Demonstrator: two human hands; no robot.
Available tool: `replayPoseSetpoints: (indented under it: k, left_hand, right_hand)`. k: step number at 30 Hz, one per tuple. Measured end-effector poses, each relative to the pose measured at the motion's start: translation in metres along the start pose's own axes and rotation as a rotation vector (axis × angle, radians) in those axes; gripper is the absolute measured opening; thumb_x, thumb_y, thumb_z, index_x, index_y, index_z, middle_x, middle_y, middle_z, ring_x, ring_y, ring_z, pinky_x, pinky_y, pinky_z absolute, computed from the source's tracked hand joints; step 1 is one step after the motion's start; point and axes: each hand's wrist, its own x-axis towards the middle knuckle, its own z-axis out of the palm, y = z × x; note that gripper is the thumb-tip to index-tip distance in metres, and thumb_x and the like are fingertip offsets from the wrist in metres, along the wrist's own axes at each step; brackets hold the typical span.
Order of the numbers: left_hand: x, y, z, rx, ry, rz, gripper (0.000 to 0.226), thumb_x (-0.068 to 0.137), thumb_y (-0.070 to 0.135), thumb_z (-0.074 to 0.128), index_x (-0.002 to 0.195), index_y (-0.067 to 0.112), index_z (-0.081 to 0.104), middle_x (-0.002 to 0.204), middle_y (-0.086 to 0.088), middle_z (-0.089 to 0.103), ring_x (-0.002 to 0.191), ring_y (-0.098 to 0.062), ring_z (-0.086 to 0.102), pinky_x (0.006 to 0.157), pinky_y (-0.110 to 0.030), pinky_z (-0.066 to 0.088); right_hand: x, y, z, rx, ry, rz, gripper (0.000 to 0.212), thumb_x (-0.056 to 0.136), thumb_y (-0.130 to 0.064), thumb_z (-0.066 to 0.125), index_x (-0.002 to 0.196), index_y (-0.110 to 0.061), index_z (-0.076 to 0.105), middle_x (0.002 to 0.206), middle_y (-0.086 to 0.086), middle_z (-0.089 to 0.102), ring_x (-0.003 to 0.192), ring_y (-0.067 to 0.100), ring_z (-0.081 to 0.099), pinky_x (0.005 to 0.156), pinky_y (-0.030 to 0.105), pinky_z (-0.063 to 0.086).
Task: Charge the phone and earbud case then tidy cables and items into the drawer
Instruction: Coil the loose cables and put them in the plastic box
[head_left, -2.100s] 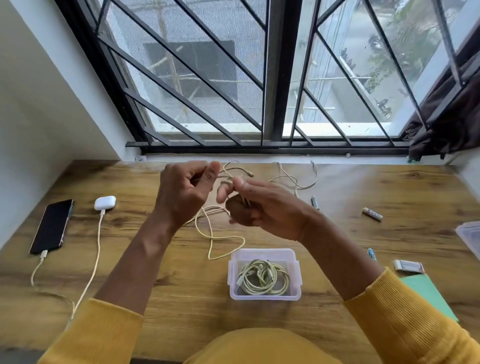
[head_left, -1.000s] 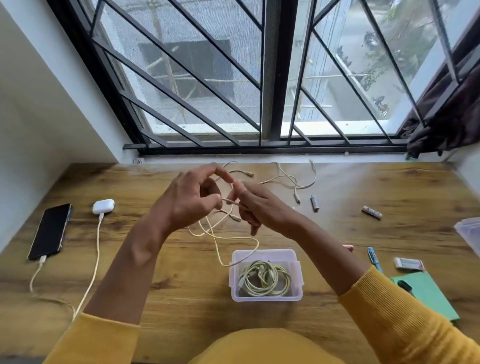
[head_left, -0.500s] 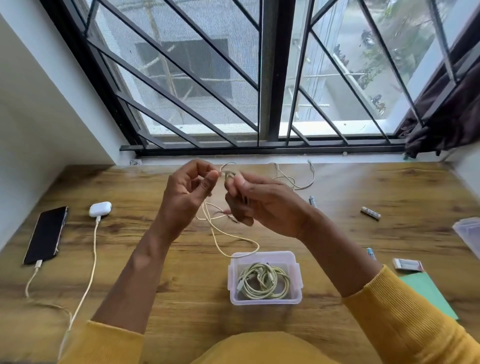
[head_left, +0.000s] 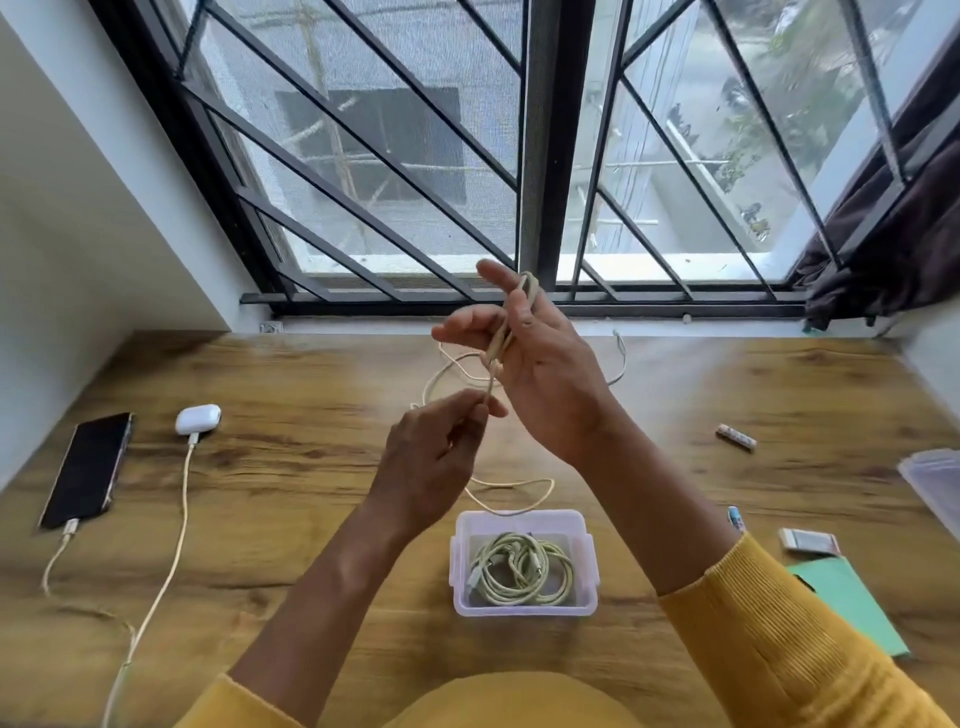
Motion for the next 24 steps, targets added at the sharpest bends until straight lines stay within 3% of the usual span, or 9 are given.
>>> replayPoseSetpoints:
  k: [3, 6, 8, 10, 13, 16, 19, 21, 24]
  left_hand:
    - [0.008, 0.013, -0.01, 0.133, -0.016, 0.08, 0.024, 0.102, 0.035, 0.055, 0.115, 0.033, 0.075, 0.078, 0.021, 0.063, 0.07, 0.0, 0.057, 0.065, -0.014, 0.035]
    - [0.015, 0.024, -0.02, 0.28, -0.018, 0.133, 0.021, 0.095, 0.035, 0.058, 0.104, 0.028, 0.076, 0.079, 0.011, 0.063, 0.07, -0.008, 0.051, 0.063, -0.029, 0.036]
    - [0.017, 0.029, -0.023, 0.284, -0.055, 0.116, 0.011, 0.094, 0.028, 0.06, 0.087, 0.031, 0.068, 0.076, 0.01, 0.061, 0.069, -0.016, 0.053, 0.064, -0.032, 0.036]
    - [0.018, 0.029, -0.023, 0.264, -0.096, 0.047, 0.02, 0.096, 0.025, 0.062, 0.082, 0.038, 0.058, 0.071, 0.011, 0.062, 0.067, -0.02, 0.058, 0.063, -0.034, 0.04]
    - [0.016, 0.018, -0.023, 0.233, -0.158, -0.045, 0.007, 0.099, 0.031, 0.064, 0.095, 0.034, 0.068, 0.062, 0.01, 0.06, 0.062, -0.007, 0.057, 0.06, -0.031, 0.037]
    - [0.009, 0.01, -0.025, 0.182, -0.202, -0.067, 0.011, 0.103, 0.031, 0.065, 0.107, 0.032, 0.075, 0.061, 0.026, 0.061, 0.059, 0.004, 0.058, 0.057, -0.018, 0.034]
    - [0.007, 0.007, -0.032, 0.136, -0.12, -0.08, 0.011, 0.102, 0.034, 0.069, 0.106, 0.031, 0.079, 0.058, 0.027, 0.06, 0.056, 0.006, 0.058, 0.054, -0.012, 0.035]
    - [0.011, 0.005, -0.038, 0.145, -0.026, -0.064, 0.008, 0.097, 0.037, 0.074, 0.101, 0.033, 0.08, 0.053, 0.017, 0.054, 0.05, -0.002, 0.052, 0.055, -0.024, 0.04]
    - [0.018, 0.002, -0.049, 0.162, 0.027, -0.015, 0.01, 0.091, 0.043, 0.08, 0.1, 0.038, 0.079, 0.059, 0.015, 0.054, 0.056, -0.005, 0.055, 0.065, -0.03, 0.054]
  right_hand:
    - [-0.002, 0.0, 0.005, -0.262, 0.074, -0.025, 0.04, 0.116, -0.016, 0.028, 0.154, -0.004, 0.034, 0.107, 0.026, 0.071, 0.108, 0.037, 0.072, 0.1, 0.048, 0.055]
    - [-0.004, 0.01, 0.009, -0.533, 0.095, -0.031, 0.042, 0.115, -0.019, 0.036, 0.157, -0.019, 0.037, 0.107, 0.018, 0.075, 0.11, 0.031, 0.073, 0.097, 0.053, 0.058]
    - [-0.004, 0.021, 0.008, -0.75, 0.099, -0.072, 0.046, 0.112, -0.028, 0.039, 0.157, -0.039, 0.036, 0.107, -0.005, 0.078, 0.118, 0.023, 0.069, 0.103, 0.067, 0.047]
    - [-0.004, 0.024, 0.007, -0.928, 0.119, -0.155, 0.05, 0.111, -0.028, 0.04, 0.159, -0.04, 0.035, 0.109, -0.017, 0.076, 0.124, 0.015, 0.063, 0.105, 0.065, 0.042]
    - [-0.007, 0.021, 0.0, -1.112, 0.164, -0.267, 0.051, 0.112, -0.025, 0.041, 0.162, -0.03, 0.036, 0.109, -0.013, 0.077, 0.119, -0.008, 0.054, 0.11, 0.061, 0.036]
    - [-0.01, 0.02, -0.005, -1.322, 0.114, -0.261, 0.054, 0.111, -0.031, 0.037, 0.164, -0.035, 0.029, 0.108, -0.01, 0.077, 0.114, 0.007, 0.066, 0.116, 0.056, 0.03]
    - [-0.012, 0.023, -0.012, -1.45, 0.068, -0.195, 0.058, 0.105, -0.033, 0.032, 0.162, -0.039, 0.031, 0.099, -0.01, 0.074, 0.094, 0.018, 0.069, 0.096, 0.046, 0.042]
    - [-0.015, 0.025, -0.013, -1.413, 0.033, -0.14, 0.055, 0.101, -0.039, 0.029, 0.155, -0.037, 0.042, 0.095, -0.005, 0.072, 0.082, 0.024, 0.066, 0.075, 0.043, 0.048]
    - [-0.019, 0.027, -0.012, -1.325, -0.032, -0.041, 0.023, 0.105, -0.044, 0.037, 0.114, -0.036, 0.057, 0.093, -0.008, 0.068, 0.081, 0.022, 0.062, 0.065, 0.041, 0.046]
